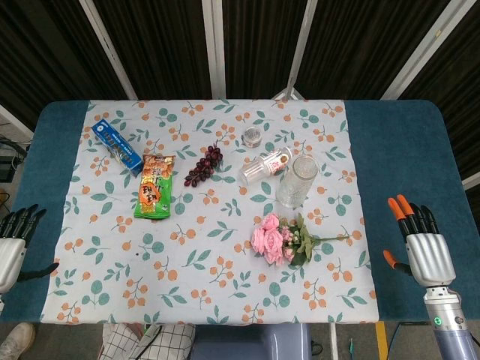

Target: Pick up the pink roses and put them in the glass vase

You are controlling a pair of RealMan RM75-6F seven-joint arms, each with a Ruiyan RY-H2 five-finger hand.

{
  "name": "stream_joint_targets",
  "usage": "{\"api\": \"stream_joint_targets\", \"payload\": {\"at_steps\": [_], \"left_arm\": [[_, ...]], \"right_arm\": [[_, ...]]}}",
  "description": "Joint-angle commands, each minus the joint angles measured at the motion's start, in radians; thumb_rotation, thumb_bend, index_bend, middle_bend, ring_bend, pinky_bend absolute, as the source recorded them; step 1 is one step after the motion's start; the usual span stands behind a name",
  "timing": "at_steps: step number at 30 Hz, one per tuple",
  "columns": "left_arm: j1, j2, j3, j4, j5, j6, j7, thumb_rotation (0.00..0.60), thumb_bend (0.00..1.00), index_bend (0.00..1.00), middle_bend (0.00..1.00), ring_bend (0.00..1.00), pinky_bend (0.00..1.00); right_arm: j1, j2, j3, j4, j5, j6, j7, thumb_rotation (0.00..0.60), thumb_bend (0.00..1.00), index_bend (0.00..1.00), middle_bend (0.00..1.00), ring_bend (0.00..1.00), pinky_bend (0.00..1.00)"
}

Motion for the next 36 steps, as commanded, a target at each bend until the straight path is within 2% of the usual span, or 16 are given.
{"api": "stream_joint_targets", "payload": {"at_steps": [1,17,21,30,36], "left_arm": [[0.000,0.002,0.001,0.000,0.001,-0.001,-0.003,0.600,0.00,0.00,0.00,0.00,0.00],[0.001,0.005,-0.001,-0.002,0.007,0.005,-0.030,0.600,0.00,0.00,0.00,0.00,0.00],[0.002,0.003,0.000,0.000,0.010,0.007,-0.033,0.600,0.00,0.00,0.00,0.00,0.00],[0.003,0.003,0.000,-0.001,0.014,0.011,-0.035,0.600,0.00,0.00,0.00,0.00,0.00],[0.003,0.005,0.002,-0.002,0.010,0.005,-0.043,0.600,0.00,0.00,0.00,0.00,0.00]], "right_arm": [[0.000,0.000,0.000,-0.001,0.001,-0.001,0.000,0.600,0.29,0.00,0.00,0.00,0.00],[0.005,0.002,-0.004,-0.036,0.000,-0.016,0.004,0.600,0.29,0.00,0.00,0.00,0.00],[0.009,0.009,-0.011,-0.072,0.004,-0.037,0.019,0.600,0.29,0.00,0.00,0.00,0.00],[0.074,0.008,-0.024,-0.182,0.003,-0.160,0.008,0.600,0.29,0.00,0.00,0.00,0.00],[0.133,-0.057,-0.008,-0.193,0.089,-0.275,-0.034,0.600,0.29,0.00,0.00,0.00,0.00]]}}
